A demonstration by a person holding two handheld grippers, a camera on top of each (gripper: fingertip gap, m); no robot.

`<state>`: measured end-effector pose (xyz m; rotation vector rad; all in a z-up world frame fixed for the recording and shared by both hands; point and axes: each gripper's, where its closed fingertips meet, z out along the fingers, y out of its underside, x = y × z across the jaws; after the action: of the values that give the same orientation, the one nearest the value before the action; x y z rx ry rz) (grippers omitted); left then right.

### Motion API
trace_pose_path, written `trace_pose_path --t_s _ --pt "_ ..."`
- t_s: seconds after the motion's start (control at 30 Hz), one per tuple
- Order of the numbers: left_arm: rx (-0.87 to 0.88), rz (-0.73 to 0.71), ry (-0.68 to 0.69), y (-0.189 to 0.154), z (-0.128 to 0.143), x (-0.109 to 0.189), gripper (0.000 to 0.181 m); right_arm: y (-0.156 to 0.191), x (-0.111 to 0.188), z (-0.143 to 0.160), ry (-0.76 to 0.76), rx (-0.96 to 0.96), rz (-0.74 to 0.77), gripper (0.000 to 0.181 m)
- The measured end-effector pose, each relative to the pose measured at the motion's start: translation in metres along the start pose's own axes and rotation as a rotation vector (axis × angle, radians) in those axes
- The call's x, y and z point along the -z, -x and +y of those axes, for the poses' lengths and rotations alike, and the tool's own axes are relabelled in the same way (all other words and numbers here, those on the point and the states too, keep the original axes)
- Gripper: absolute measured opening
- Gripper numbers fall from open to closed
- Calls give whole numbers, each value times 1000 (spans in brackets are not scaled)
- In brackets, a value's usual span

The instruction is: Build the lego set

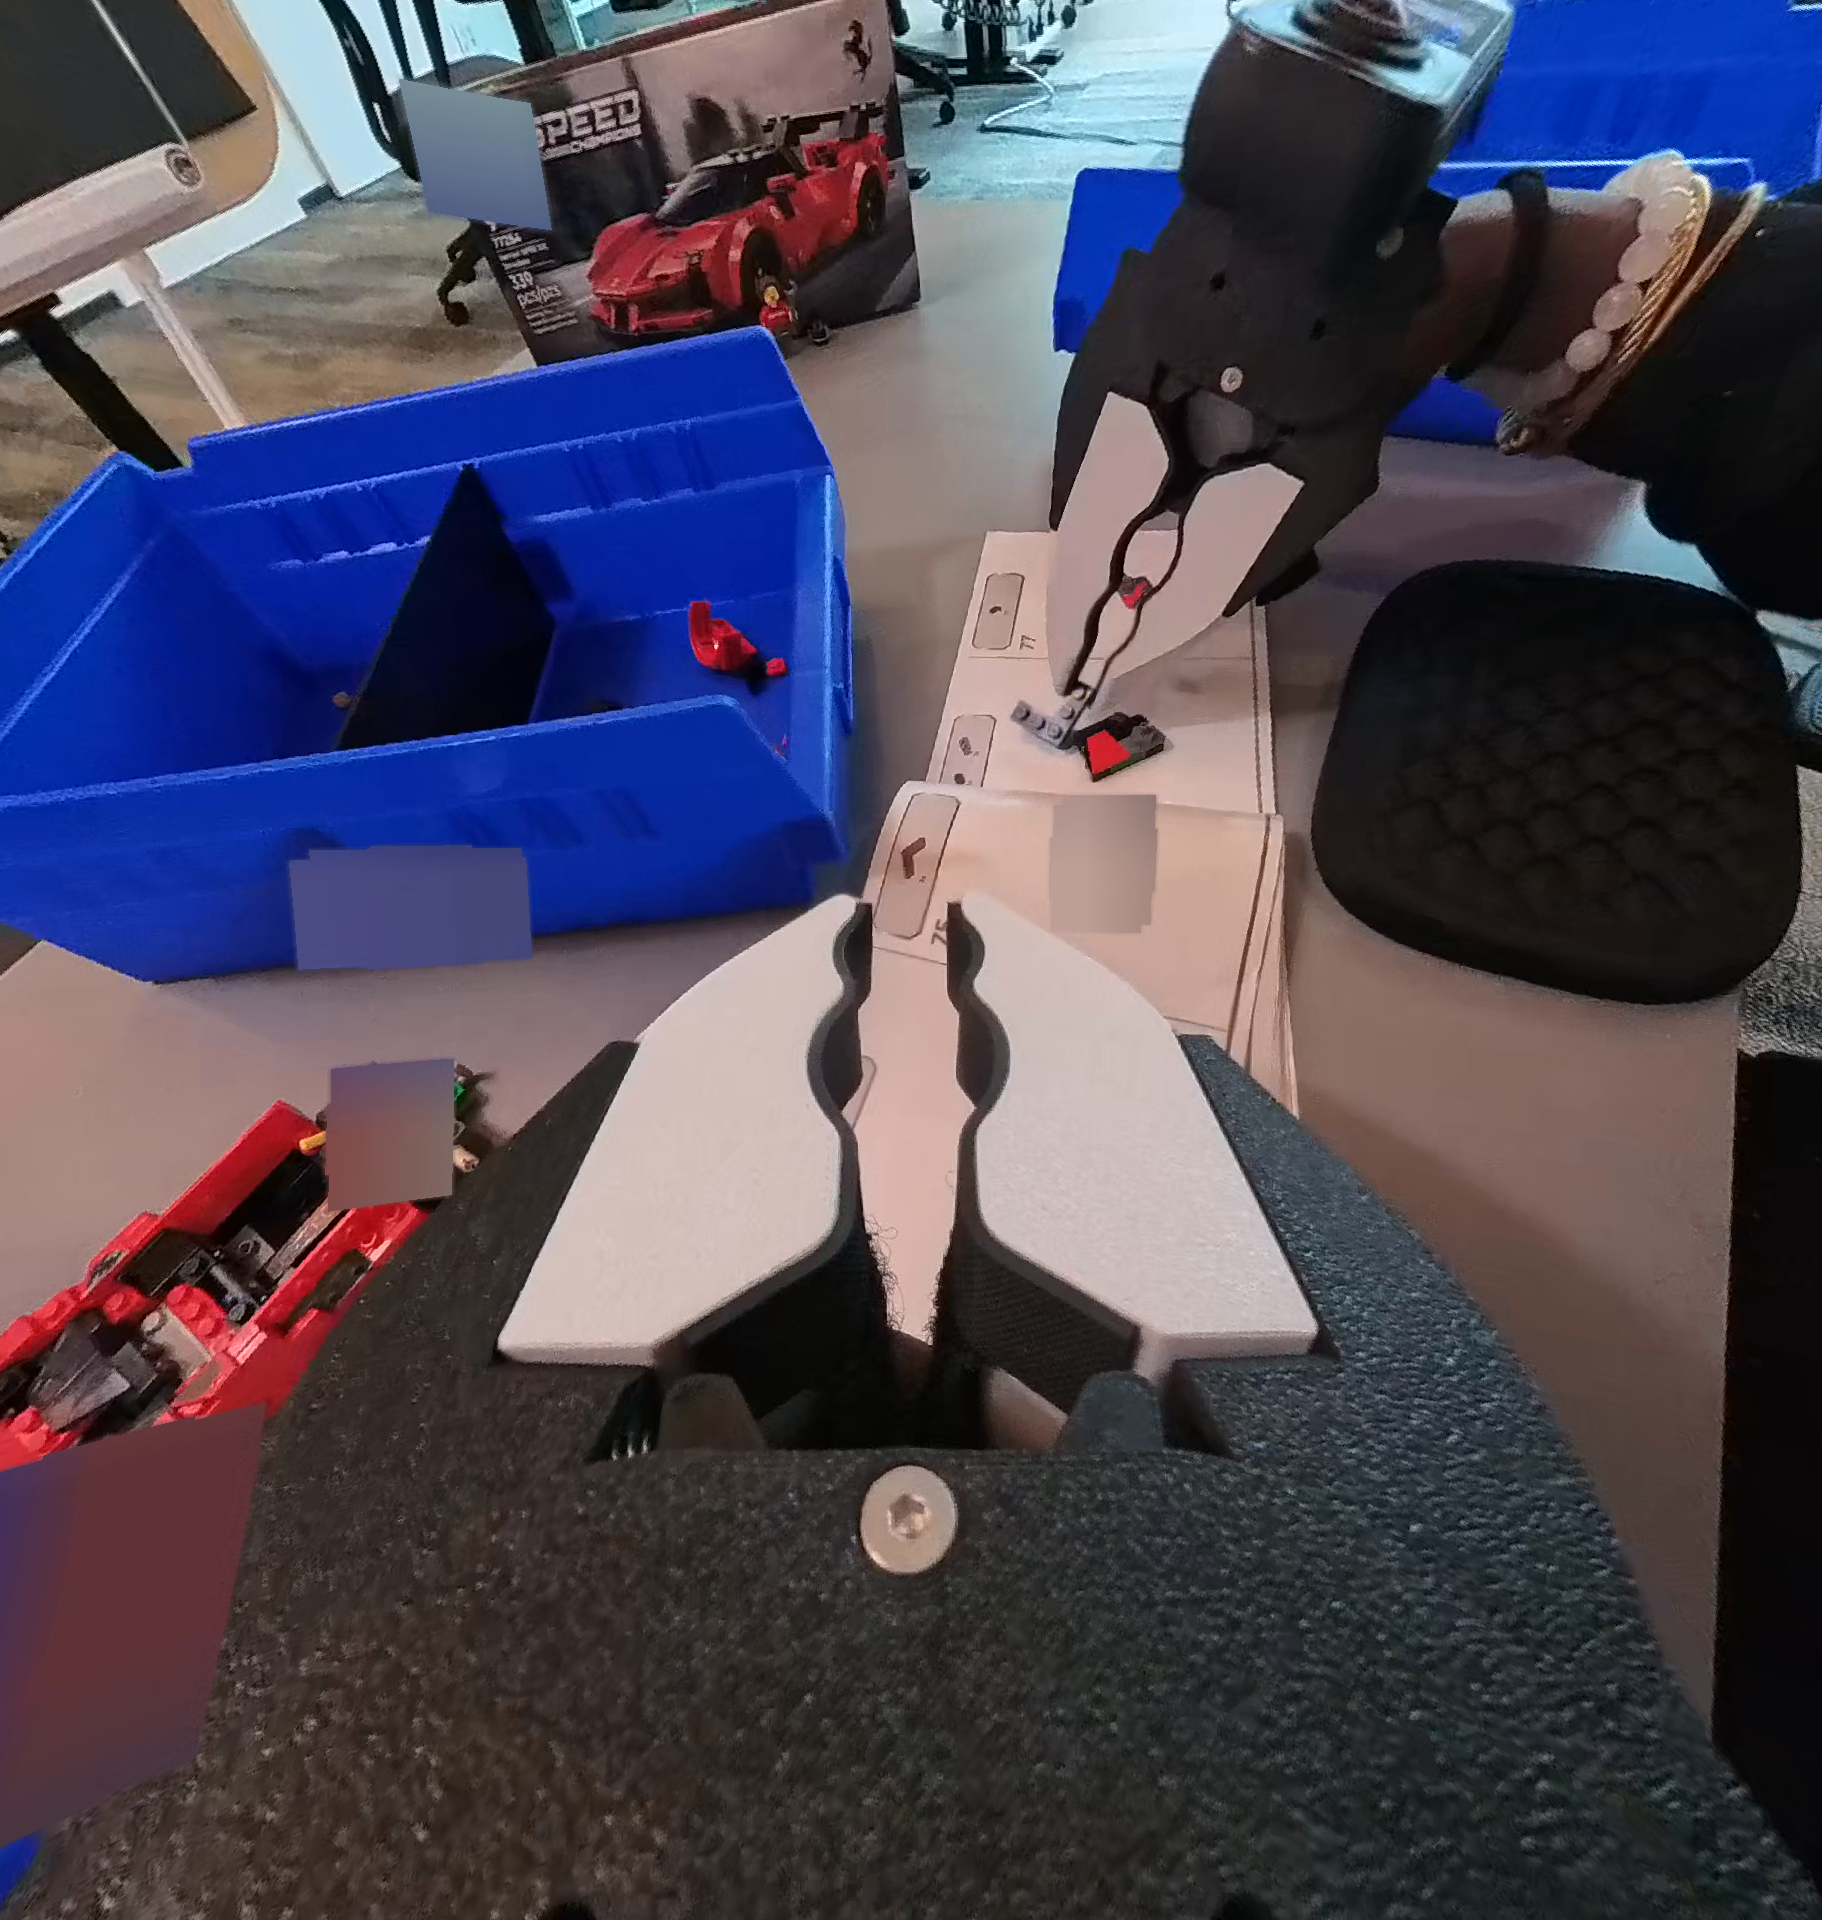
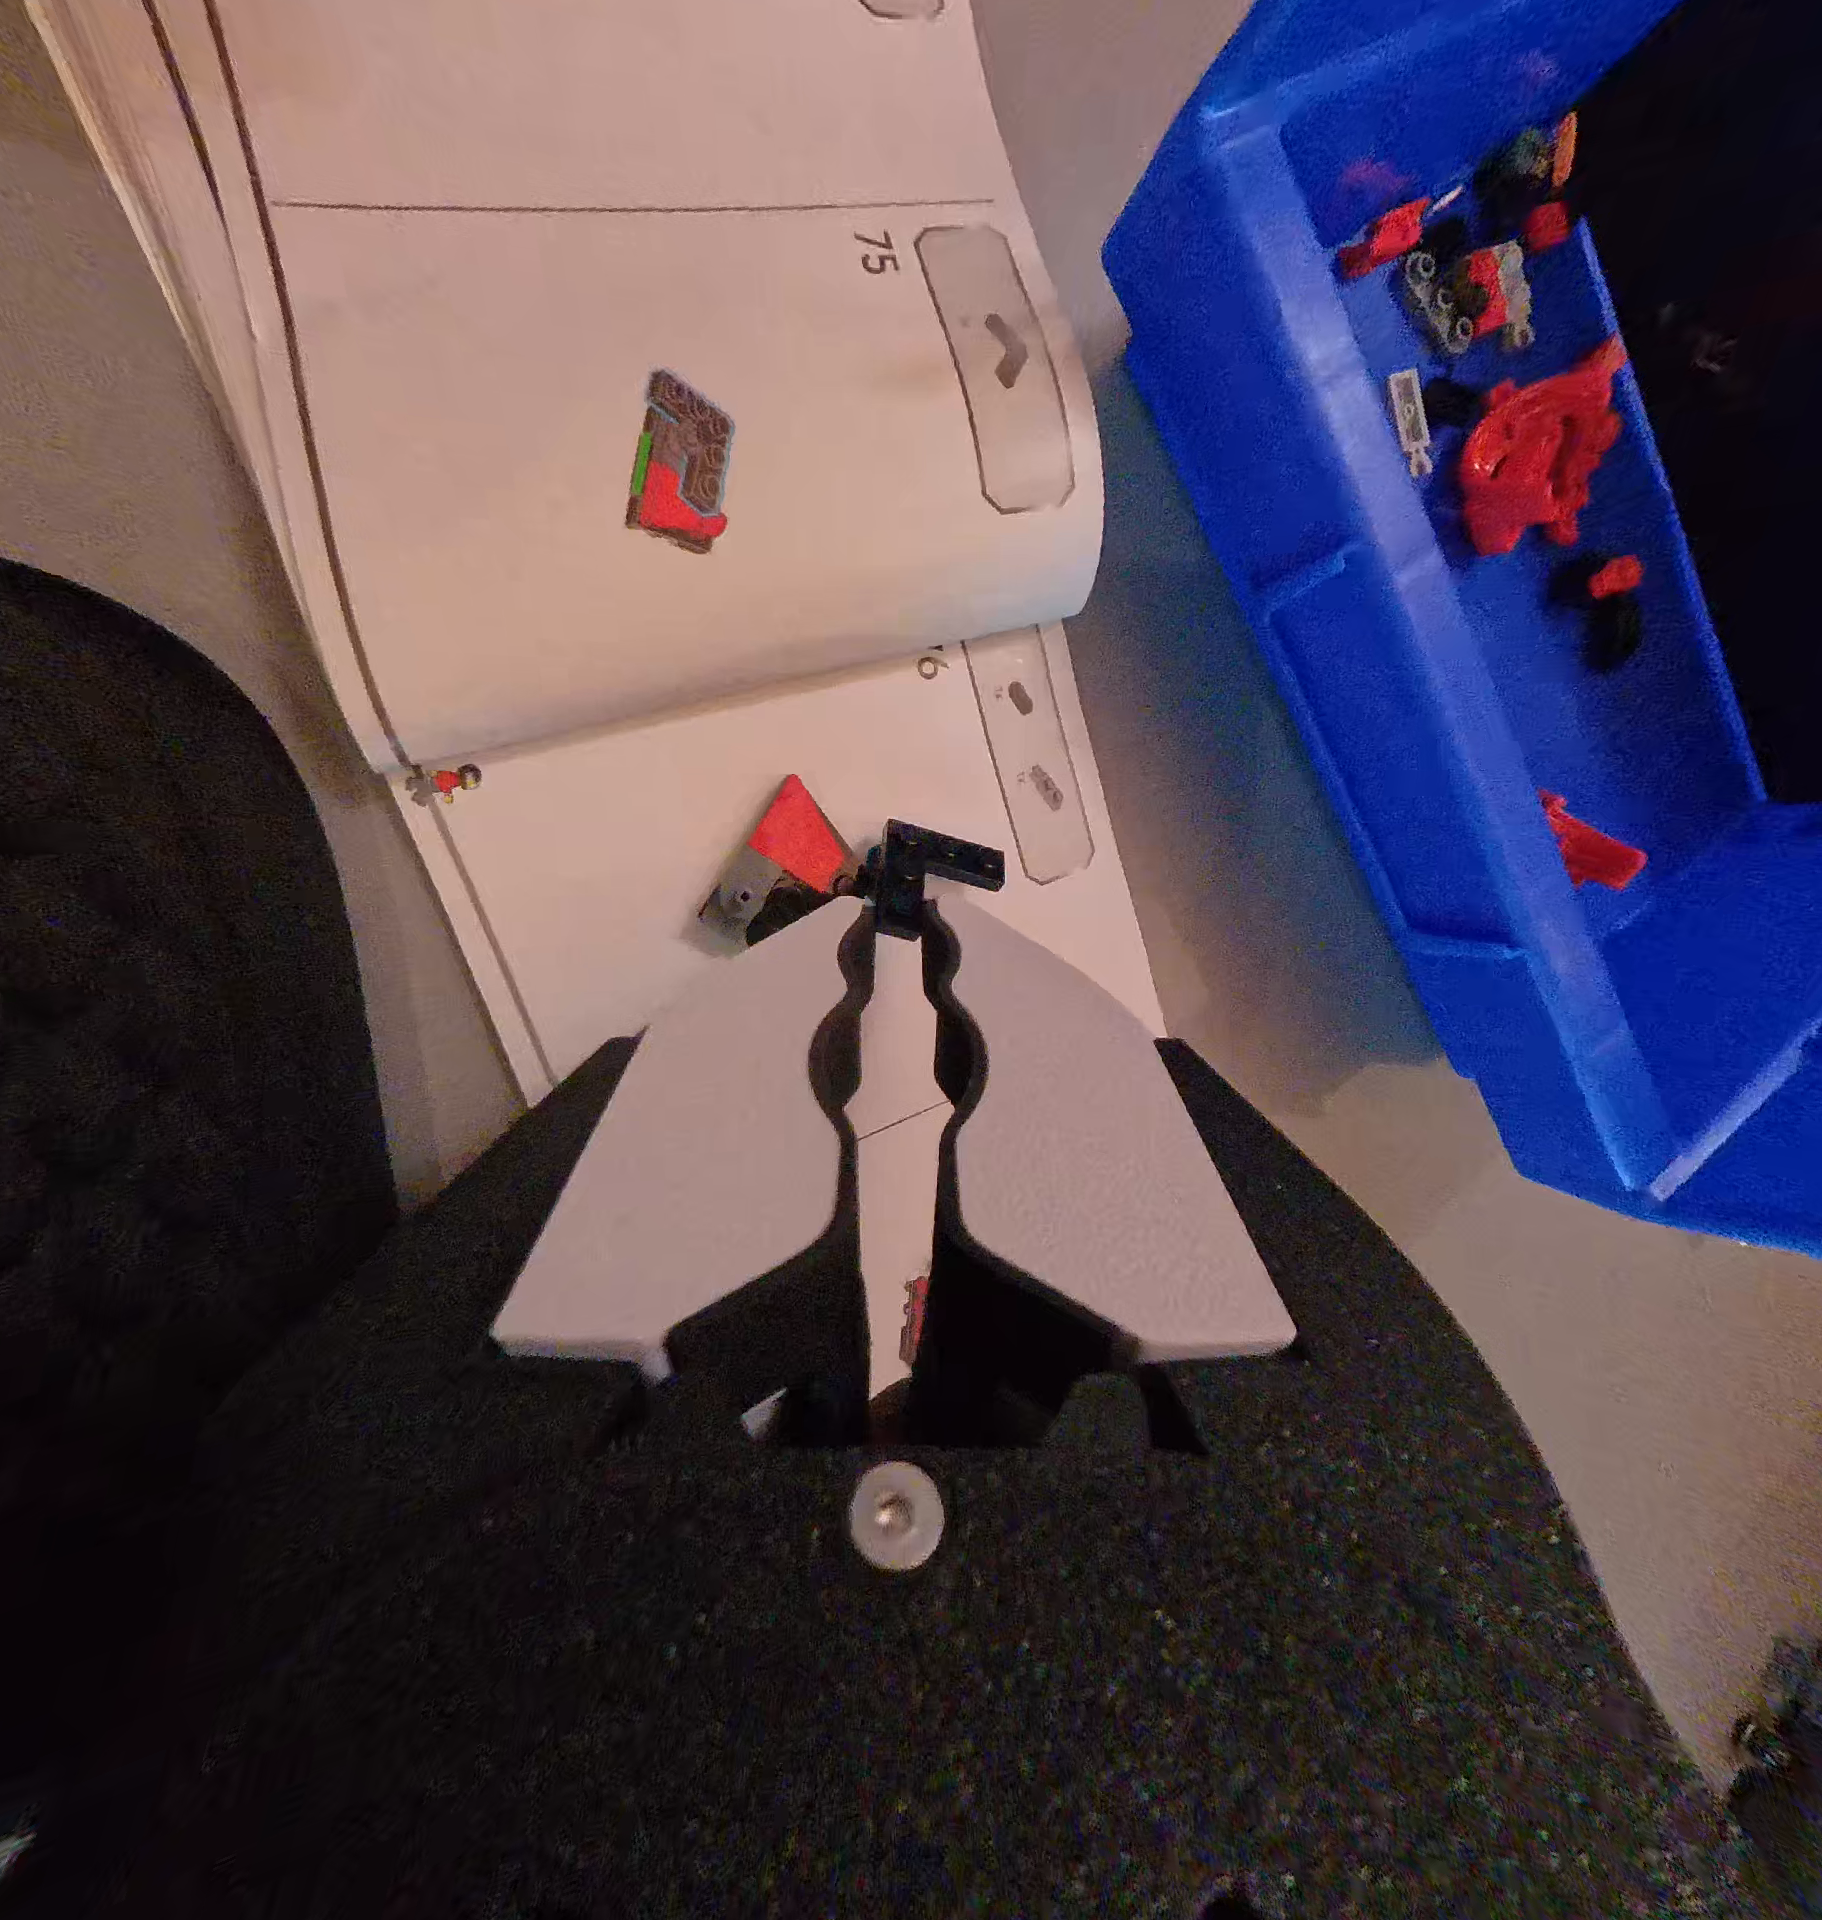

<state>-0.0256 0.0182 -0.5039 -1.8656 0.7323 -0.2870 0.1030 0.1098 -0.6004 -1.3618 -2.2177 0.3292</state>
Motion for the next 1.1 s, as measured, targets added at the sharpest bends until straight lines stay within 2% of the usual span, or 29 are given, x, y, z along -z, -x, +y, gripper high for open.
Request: trace_pose_path --t_s 0.2,0.33,0.47,0.57,0.67,0.83,0.93,1.03,1.1 --pt "11 2 -6 4 2 0 13 9 3 1 -18 -30 -14 9" --pt "4 14 1 2 4 -3 13 1 14 0 -65 -89 76 9" --pt "-8 14 12 1 7 -6 13 -5 35 -5 -135 -273 229 9" --pt "1 30 15 -1 10 -11 13 4 48 -15 -229 -427 310 9" --pt "3 58 33 -4 13 -19 14 21 46 -14 -243 -493 304 9" --pt "-49 74 49 -11 11 -25 15 26 38 13 -85 -411 309 9" --pt "-54 85 48 -16 11 -26 15 21 29 11 -77 -327 269 9" --pt "-58 87 52 -20 12 -25 15 16 21 -7 -106 -161 197 9" --pt "-63 85 57 -21 13 -23 15 14 13 -12 -65 -83 134 9"
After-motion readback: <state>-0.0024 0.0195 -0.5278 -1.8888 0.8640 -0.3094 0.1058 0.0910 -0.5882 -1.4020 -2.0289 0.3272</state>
